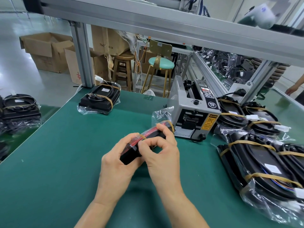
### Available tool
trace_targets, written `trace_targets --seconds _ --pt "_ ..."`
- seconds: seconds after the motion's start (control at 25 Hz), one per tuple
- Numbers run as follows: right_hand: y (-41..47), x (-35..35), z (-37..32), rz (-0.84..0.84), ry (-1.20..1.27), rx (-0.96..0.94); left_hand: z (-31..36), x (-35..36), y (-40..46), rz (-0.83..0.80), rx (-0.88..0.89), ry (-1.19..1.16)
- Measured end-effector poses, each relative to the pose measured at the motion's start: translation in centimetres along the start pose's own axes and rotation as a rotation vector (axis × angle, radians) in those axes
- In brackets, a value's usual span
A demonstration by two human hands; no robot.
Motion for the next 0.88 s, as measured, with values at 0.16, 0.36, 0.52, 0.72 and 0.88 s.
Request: trace_targets --seconds 0.16,0.36,0.52,0.72,0.88 --pt "-0.07 0.05 0.07 0.023 -0.001 0.005 -0.07 0.10 -0.13 -0.001 -0.012 -0.004" --pt "0.25 0.21 0.54 -0.025 0.110 0.052 0.21 0.12 0.06 0.005 -0.008 -0.013" --pt "0.19 0.02 0.54 -0.070 0.174 0.073 0.06 0.18 0.05 -0.007 -0.003 0.005" --pt "0.26 0.07 0.30 -0.084 0.098 0.050 0.05 0.09 0.15 -0.005 0.003 -0.014" --pt "0.31 -0.14 0.18 -0.059 0.037 0.012 0.00 0.14 0.18 -0.014 0.001 -0.022"
Point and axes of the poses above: each hand's wrist, its own y-axis towards the middle knuckle, its own x-axis out of the palm, z = x × y, the point moved 5 cm from there along y, towards the middle knuckle, and after that the axes turned 2 degrees about x, right-handed, at the moved point
